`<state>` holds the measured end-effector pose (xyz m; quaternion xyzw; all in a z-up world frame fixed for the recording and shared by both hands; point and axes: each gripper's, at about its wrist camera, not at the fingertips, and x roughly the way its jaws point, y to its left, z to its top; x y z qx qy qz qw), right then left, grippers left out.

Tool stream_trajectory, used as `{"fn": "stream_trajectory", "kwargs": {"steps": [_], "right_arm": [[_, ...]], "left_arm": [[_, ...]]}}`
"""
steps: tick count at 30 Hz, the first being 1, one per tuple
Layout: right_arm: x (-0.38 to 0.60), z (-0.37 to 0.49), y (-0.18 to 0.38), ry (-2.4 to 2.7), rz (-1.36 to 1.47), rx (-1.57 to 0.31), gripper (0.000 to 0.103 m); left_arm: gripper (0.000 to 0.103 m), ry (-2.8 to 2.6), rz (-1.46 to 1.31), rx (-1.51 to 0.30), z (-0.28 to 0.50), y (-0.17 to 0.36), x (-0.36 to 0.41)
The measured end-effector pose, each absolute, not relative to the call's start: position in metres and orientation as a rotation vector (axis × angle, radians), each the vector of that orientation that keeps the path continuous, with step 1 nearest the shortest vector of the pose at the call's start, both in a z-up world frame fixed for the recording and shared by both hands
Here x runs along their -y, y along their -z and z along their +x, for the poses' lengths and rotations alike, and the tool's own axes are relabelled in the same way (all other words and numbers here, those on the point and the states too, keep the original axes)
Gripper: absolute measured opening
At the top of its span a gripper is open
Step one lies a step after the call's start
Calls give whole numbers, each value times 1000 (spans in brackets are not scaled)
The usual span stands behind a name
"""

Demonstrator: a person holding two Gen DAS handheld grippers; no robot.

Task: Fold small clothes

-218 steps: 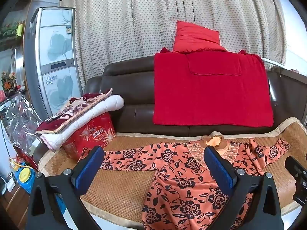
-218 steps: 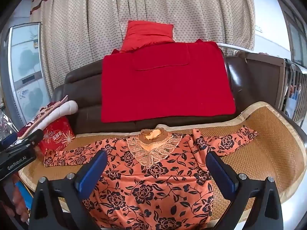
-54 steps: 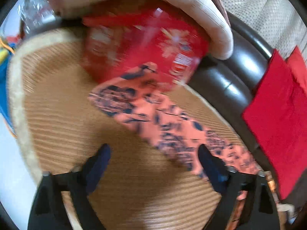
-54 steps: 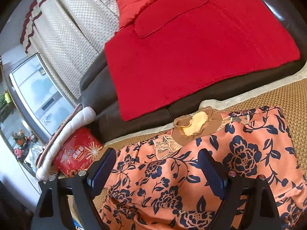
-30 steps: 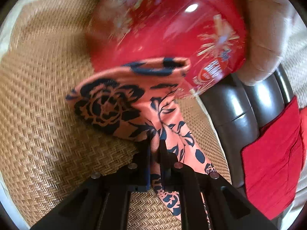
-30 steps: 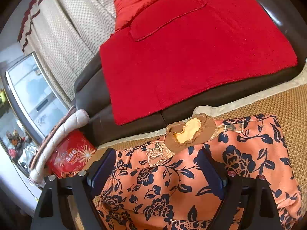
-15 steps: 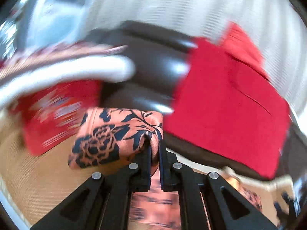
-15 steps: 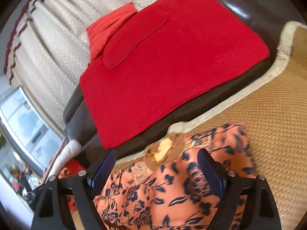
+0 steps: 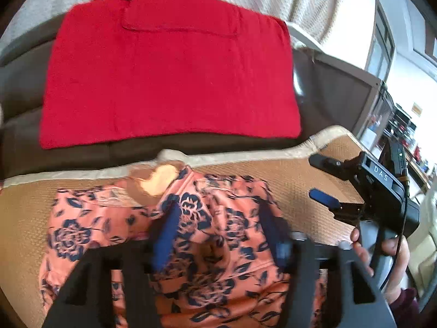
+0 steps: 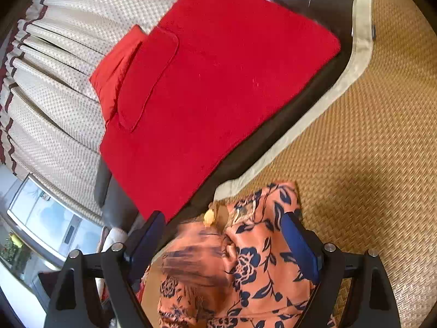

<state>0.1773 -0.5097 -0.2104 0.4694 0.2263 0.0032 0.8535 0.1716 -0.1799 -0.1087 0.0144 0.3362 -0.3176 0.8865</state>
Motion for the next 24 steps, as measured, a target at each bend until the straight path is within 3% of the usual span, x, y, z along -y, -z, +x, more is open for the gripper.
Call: {"fn": "stream_trajectory", "kwargs": {"steps": [3,10,16,24], "right_arm": [[492,188,211,-48,933,-556,89],[430,210,201,-99,717,-652,89],[345,233,199,-46,334,-746,89],[276,283,238,98,-46,-896,87]], "left_arm": [[76,548,-54,-659,174,105,128],[76,155,-152,-725,209,148,39],[76,-39,-50,-815,236,190,21],[76,-63,-30,-962,264,233,12]]}}
